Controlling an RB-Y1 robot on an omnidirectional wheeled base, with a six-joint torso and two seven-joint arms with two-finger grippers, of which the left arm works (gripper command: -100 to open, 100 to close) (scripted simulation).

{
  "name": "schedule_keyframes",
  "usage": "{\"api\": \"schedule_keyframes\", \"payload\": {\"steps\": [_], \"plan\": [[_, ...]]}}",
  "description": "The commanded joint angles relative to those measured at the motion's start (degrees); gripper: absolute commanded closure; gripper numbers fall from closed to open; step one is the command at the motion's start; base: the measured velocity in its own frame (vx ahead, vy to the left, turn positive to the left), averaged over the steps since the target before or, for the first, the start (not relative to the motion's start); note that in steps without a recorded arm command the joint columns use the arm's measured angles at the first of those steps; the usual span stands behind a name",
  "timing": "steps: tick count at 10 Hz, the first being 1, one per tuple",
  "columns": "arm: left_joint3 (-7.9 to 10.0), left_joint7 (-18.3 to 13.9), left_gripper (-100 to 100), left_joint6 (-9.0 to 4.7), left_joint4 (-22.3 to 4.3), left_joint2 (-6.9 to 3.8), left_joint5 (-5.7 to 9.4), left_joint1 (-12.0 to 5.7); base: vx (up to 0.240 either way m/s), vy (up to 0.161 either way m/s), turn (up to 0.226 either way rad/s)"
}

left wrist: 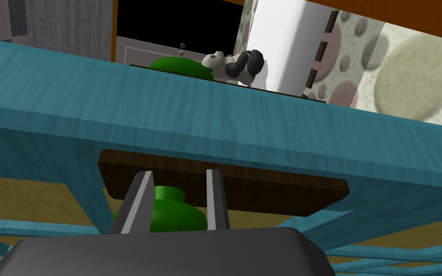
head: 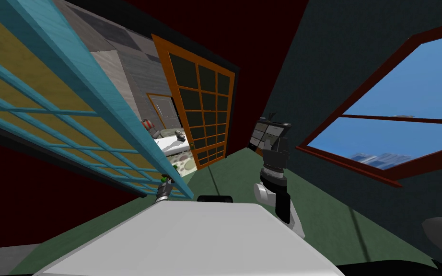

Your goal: Pull the door open

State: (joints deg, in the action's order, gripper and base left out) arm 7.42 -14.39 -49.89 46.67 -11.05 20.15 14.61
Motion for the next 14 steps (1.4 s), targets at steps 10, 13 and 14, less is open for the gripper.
{"api": "schedule_keyframes", "payload": {"steps": [10, 13, 14], "plan": [[-5.15, -13.5, -100, -0.39, 1.7, -1.87, 4.64, -0.63, -0.076, 0.035, -0.072], [-6.76, -17.6, -100, -0.46, 2.3, -2.3, 5.96, -0.77, -0.079, 0.058, -0.065], [-7.59, -19.2, -100, -0.49, 2.6, -2.53, 6.63, -0.84, -0.071, 0.057, -0.1]]}}
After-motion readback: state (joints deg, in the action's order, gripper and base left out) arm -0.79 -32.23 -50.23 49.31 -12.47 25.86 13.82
